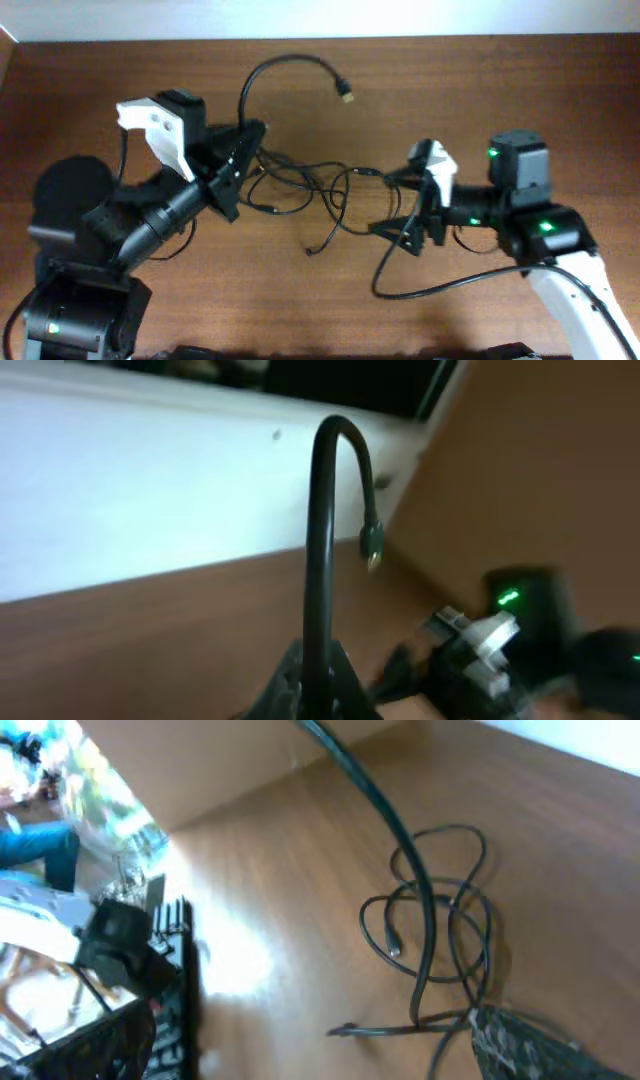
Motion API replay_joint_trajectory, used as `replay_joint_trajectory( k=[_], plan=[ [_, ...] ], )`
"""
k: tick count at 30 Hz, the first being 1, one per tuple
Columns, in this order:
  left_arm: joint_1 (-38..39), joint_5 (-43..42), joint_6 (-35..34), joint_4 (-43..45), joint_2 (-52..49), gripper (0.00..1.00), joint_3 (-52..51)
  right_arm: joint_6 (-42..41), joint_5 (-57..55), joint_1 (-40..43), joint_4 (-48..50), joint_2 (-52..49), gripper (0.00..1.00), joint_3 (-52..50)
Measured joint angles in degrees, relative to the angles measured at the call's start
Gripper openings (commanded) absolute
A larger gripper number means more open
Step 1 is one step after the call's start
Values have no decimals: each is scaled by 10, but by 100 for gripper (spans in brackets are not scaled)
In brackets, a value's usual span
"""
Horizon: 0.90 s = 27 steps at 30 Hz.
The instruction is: Untangle cables
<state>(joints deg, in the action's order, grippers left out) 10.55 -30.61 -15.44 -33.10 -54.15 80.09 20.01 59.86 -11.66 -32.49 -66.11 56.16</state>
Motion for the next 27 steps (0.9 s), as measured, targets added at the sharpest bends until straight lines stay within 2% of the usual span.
replay_joint_trajectory(
  k=[3,4,6,7,8,12,13,14,15,16,17,20,27],
  plan=[
    [0,-43,-70,41,0,0,0,9,-31,-40,90,-41,99,-1],
    [0,-63,-94,56,0,0,0,11,-44,-51,116,-60,92,-1],
    [0,-94,-129,77,0,0,0,9,-64,-67,147,-101,43,-1],
    [0,-103,-138,87,0,0,0,5,-67,-71,161,-118,21,0],
    [0,-112,-146,90,0,0,0,-6,-70,-74,162,-138,4,0],
    [0,-102,-150,73,0,0,0,-35,-76,-69,159,-153,4,0],
    [0,-81,-146,50,0,22,1,-42,-80,-64,154,-145,4,0],
    [0,-44,-141,18,1,49,1,-48,-83,-59,150,-128,4,0],
    [0,-3,-140,-13,0,71,3,-51,-84,-58,146,-115,4,0],
    [1,49,-136,-51,-3,90,4,-55,-85,-57,139,-90,4,-1],
    [1,109,-135,-96,-10,99,4,-64,-85,-57,139,-59,4,-1],
    [0,210,-133,-175,-50,99,4,-113,-103,-58,143,30,4,0],
    [0,251,-133,-279,-148,99,4,-212,-261,-59,170,203,4,40]
  ],
)
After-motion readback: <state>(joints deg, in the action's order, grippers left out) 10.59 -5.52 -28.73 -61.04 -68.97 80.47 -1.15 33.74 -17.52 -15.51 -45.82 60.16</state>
